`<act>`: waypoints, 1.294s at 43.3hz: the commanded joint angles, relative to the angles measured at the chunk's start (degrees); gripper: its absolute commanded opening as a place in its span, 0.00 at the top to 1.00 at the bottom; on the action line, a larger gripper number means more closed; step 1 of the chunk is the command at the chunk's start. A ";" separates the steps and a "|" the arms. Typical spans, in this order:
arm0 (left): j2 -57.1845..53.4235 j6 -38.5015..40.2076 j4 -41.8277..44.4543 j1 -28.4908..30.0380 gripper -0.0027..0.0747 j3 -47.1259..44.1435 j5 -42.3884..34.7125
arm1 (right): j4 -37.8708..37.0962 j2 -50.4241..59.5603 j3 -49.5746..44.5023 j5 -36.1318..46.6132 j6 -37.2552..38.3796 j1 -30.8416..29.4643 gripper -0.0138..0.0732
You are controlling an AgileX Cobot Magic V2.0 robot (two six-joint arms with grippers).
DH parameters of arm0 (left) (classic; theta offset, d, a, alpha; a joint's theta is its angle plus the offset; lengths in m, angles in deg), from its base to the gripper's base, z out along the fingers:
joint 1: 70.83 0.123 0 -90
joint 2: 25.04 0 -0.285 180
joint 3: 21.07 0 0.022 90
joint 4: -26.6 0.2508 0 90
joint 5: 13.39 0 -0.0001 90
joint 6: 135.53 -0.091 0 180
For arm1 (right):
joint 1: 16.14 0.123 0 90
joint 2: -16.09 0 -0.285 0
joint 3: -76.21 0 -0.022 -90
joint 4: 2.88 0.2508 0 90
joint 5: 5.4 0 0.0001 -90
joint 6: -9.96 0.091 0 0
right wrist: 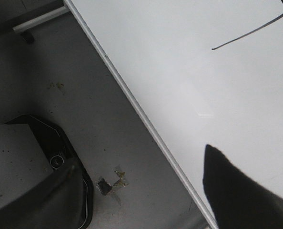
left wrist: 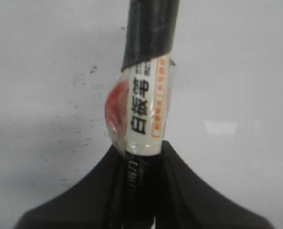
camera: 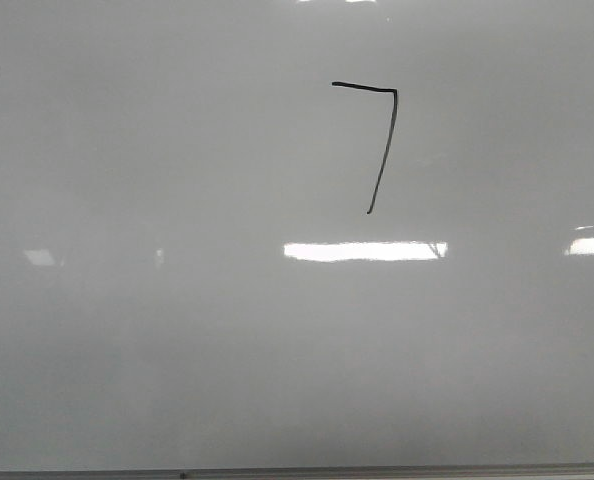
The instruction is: Write number 7 on whiteboard
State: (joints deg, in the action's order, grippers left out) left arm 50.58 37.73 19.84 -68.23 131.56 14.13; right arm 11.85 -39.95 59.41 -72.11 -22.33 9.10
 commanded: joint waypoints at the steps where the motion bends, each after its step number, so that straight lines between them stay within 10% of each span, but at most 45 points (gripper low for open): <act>1: 2.47 -0.58 -2.16 0.13 0.94 1.59 -9.04 | 1.96 0.24 1.59 3.42 0.18 -0.39 0.21; 27: 17.29 -0.58 -3.37 0.01 0.92 9.46 -3.51 | 2.01 0.24 1.59 3.12 0.18 -0.39 0.21; 47: 19.02 -0.58 -2.75 0.01 0.41 14.21 2.98 | 2.01 0.24 1.59 2.65 0.18 -0.39 0.21; 56: 17.06 -0.58 -1.59 0.01 0.40 14.21 5.17 | 2.01 0.24 1.59 2.60 0.18 -0.39 0.21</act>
State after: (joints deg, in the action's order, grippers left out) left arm 71.00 37.21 17.77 -68.09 143.87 21.38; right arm 12.74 -39.95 59.41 -71.81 -22.17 9.10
